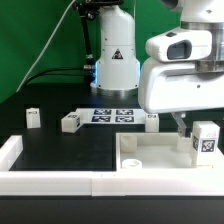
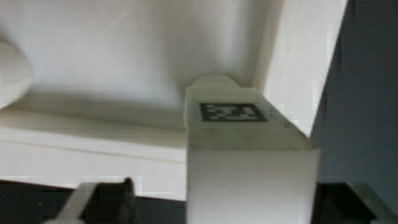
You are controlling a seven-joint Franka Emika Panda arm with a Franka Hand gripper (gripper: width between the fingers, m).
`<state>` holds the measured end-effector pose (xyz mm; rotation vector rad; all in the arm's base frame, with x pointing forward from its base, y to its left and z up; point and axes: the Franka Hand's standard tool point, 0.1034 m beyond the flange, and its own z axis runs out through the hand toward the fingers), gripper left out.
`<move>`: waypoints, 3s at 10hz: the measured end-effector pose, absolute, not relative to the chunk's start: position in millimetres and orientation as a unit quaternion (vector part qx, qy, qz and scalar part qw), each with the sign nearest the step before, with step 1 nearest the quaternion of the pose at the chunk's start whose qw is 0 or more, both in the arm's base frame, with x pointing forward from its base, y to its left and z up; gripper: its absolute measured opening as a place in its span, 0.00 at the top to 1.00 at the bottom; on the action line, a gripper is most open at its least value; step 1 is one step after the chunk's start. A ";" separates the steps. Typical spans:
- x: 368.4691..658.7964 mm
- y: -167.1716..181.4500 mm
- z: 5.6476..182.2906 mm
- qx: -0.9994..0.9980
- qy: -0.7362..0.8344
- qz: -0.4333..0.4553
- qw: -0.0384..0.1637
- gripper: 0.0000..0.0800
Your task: Assemble one leg
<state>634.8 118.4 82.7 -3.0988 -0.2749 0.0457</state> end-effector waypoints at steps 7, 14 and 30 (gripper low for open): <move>632.6 119.8 81.7 -0.998 0.056 0.019 0.019 0.63; 631.8 117.6 80.6 -0.867 0.497 0.032 0.016 0.63; 633.4 122.1 76.9 -0.961 0.274 0.030 0.031 0.19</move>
Offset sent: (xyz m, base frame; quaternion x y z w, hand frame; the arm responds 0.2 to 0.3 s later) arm 0.0000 0.0000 0.0000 0.0000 0.0000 0.0899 0.9960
